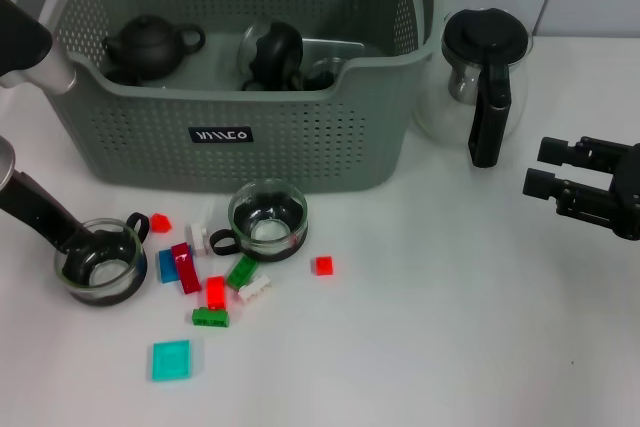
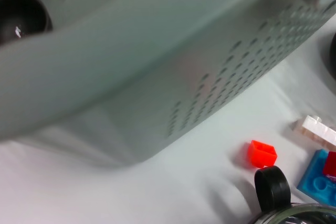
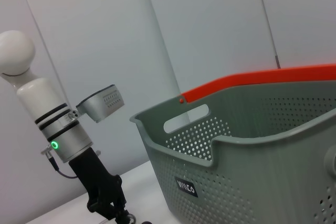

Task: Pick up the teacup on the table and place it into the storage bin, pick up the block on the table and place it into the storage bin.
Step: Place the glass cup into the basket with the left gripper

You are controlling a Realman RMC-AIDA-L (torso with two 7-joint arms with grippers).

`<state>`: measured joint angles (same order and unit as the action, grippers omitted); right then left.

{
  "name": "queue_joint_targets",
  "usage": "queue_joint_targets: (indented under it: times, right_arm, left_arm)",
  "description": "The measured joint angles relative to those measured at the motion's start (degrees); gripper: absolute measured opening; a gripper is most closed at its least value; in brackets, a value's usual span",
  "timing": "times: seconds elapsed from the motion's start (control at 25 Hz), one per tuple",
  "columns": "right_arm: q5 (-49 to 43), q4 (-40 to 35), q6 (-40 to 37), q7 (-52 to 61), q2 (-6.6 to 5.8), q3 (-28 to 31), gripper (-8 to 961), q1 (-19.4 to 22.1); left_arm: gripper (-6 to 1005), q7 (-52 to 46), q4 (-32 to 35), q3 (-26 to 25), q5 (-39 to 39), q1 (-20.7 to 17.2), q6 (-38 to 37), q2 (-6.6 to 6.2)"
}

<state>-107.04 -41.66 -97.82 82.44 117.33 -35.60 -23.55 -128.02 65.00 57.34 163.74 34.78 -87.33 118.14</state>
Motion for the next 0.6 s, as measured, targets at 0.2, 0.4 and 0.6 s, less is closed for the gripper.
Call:
queue_joint_targets:
  times: [0.2,0.4,0.6]
  right_arm:
    - [0.0,0.0,-0.1,0.0,0.0,0.0,607,0.0]
    - [0.0,0.1,-0.1,0.0,0.0,0.0,607,-0.1]
    - [0.0,0.1,0.0,0.0,-0.01,0.0,606,-0.6]
  left_arm:
    - [43,0.1,1.8,0.3,0.0,-0.5,-0.5,-0.01]
    - [43,0.8,5.5,-0.6,-0.7,-0.8,-4.1,0.07]
    - [42,6.6,15.7,-10.6,-5.2,0.2,-17.1,-0.01]
